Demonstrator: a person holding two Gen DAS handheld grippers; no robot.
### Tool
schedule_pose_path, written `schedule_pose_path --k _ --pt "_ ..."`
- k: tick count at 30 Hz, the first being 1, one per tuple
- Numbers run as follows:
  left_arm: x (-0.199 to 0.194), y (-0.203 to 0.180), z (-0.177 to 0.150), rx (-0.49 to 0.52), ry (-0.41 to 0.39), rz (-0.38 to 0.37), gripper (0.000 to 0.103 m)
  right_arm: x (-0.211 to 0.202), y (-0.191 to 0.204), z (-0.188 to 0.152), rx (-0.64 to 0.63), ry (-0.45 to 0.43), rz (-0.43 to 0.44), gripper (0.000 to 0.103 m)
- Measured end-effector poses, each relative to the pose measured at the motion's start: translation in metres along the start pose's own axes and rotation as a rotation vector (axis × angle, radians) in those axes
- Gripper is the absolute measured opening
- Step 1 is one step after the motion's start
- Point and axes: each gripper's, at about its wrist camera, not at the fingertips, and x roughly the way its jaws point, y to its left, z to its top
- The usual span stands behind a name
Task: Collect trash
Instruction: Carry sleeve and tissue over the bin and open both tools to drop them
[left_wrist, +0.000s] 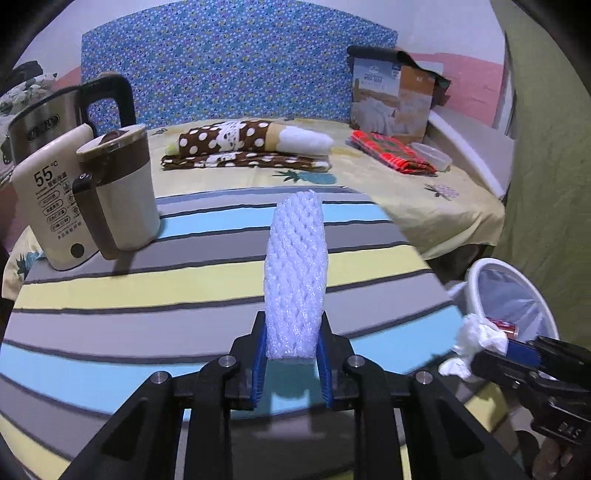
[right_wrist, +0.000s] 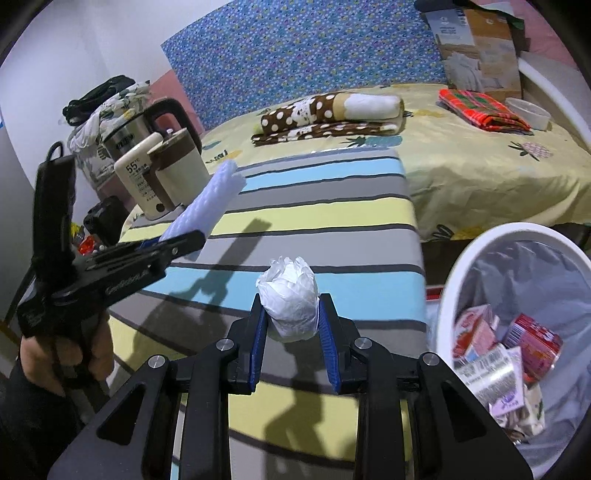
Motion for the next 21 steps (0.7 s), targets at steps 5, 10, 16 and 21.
schedule_pose_path --k 5,10,16,21 --pt "-0.026 -0.021 -0.009 -0.002 -0.026 -0.025 0.024 -0.015 -0.007 -0.005 0.015 -0.024 -0.016 0.029" --pt "-0.046 -0.044 -0.019 0.015 -0.039 -0.059 0.024 -0.029 -0.013 -0.008 0.032 -0.05 -0.034 0.029" --pt "-0.059 -0.075 -0.028 0.048 -0.05 -0.111 0.024 -0.044 -0.024 -0.015 0.047 -0.074 -0.06 0.029" --pt "-0.056 -0.107 -0.033 0.089 -0.035 -0.163 0.024 -0.056 -0.043 -0.023 0.077 -0.089 -0.104 0.029"
